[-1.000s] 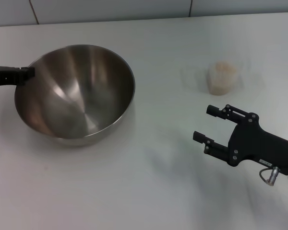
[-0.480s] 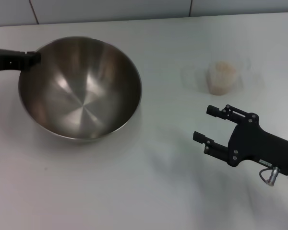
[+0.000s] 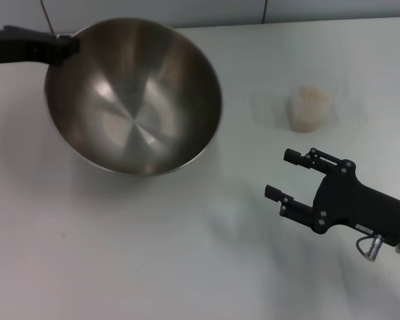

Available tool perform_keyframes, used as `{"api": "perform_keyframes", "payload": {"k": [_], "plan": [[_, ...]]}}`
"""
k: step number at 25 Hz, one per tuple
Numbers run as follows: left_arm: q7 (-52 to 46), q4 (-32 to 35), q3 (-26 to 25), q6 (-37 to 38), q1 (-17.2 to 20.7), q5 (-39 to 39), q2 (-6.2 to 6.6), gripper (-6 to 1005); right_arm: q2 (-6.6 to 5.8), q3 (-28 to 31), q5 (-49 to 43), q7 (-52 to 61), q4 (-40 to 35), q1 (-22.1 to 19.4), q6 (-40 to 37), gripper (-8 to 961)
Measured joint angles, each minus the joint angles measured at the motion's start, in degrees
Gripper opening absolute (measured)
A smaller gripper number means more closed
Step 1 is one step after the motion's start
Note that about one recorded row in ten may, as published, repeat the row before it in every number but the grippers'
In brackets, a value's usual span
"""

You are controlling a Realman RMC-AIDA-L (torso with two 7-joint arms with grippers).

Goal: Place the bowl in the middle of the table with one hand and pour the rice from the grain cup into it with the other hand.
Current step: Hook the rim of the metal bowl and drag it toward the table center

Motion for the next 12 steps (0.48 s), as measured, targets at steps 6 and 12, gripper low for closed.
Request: {"api": "perform_keyframes", "payload": {"k": [6,12], "plan": [[-0.6,0.7,2.0,0.3,-1.6,-0.1,-0.16,42,-0.14,0.0,0.0,-1.5,1.4,-0.3,-0.1,668],[-0.7,-0.1,4.3,-0.1,-2.9,-0.2,-0.32,42,-0.27,0.0,0.0,-1.2,1.5,-0.4,-0.6,668]]}}
